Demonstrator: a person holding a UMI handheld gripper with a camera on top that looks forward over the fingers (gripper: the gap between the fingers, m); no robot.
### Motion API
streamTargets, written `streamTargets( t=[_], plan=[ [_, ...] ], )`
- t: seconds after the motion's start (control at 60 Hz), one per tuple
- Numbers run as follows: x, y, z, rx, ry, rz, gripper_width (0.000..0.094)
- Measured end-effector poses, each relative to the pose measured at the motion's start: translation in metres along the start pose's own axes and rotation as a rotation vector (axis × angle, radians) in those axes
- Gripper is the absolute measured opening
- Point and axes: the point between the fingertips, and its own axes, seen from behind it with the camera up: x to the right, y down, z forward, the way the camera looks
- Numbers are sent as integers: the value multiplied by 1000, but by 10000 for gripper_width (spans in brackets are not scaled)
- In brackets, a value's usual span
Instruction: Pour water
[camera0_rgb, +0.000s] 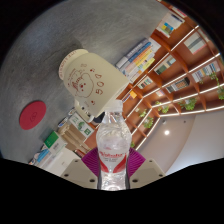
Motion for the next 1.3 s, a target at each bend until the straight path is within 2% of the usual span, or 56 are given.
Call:
streamTargets(
  t=[0.2, 0.367, 0.467, 0.617, 0.717, 0.9, 1.083, 1.183, 1.267, 1.3],
  plan=[
    [7, -2, 3, 0, 5, -16, 346],
    [2, 4, -1, -2, -15, 128, 344],
    [3, 16, -9, -14, -18, 402, 346],
    [-12, 20, -20, -8, -94, 1027, 347],
    [-14, 28, -27, 37, -108, 1381, 348],
    [-39, 11, -22, 98, -160, 1968, 345],
    [-61, 4, -16, 150, -220, 2277, 343],
    [-74, -4, -8, 136, -220, 2323, 344],
    [-94, -12, -4, 93, -242, 2317, 350],
    [-90, -10, -7, 112, -209, 2322, 350]
  ],
)
